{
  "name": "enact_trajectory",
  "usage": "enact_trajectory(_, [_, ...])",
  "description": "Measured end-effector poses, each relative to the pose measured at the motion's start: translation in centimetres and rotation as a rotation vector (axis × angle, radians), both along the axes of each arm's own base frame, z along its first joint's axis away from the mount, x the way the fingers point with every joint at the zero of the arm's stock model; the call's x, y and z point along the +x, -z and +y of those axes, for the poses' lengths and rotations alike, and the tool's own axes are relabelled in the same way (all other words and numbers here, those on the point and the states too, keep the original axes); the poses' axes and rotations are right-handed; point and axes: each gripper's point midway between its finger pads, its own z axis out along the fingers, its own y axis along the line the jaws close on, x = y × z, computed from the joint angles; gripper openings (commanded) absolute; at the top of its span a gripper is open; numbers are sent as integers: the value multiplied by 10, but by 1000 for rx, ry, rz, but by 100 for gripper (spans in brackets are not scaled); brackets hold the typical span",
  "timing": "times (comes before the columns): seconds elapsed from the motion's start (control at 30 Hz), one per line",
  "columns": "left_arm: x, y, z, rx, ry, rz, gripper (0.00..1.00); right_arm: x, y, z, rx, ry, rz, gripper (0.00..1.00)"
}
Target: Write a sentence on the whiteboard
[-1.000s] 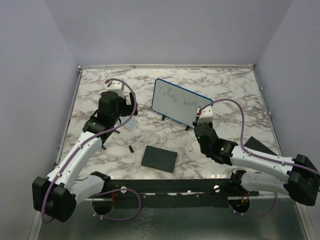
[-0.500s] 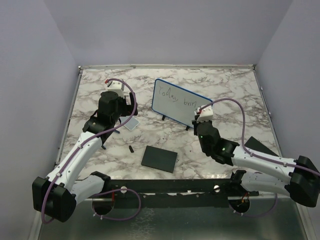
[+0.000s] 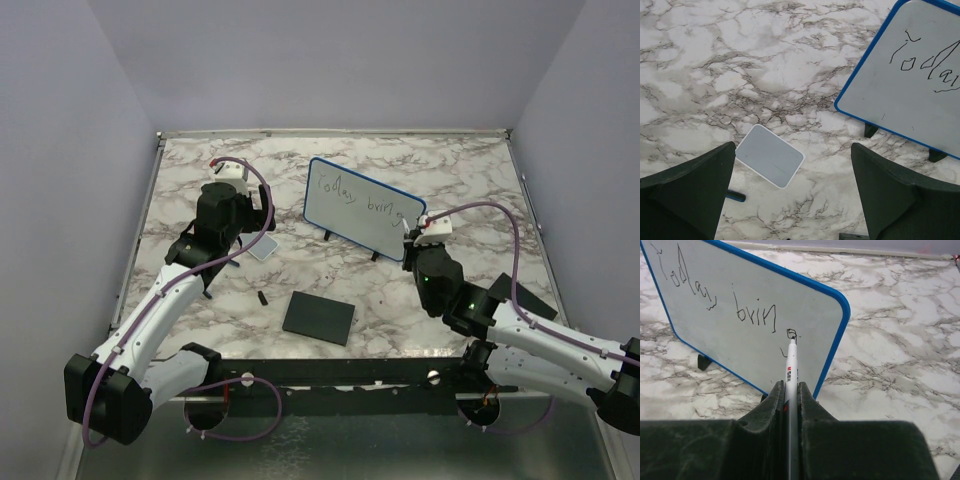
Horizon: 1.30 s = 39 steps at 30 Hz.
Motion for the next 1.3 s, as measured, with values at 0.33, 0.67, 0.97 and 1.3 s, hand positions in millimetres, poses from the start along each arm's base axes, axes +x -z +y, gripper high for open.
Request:
enact_trajectory(0.33, [0,0,0,0,0,0,99,0,2,-13,-21,68,1,0])
enact_trajectory(0.67, [0,0,0,0,0,0,99,4,8,-14,-66,95,2,0])
enact_trajectory(0.97, [0,0,0,-1,0,0,99,9,6,-14,-73,104,-12,0])
enact_trajectory(1.3, [0,0,0,0,0,0,99,13,9,-16,-76,118,-9,0])
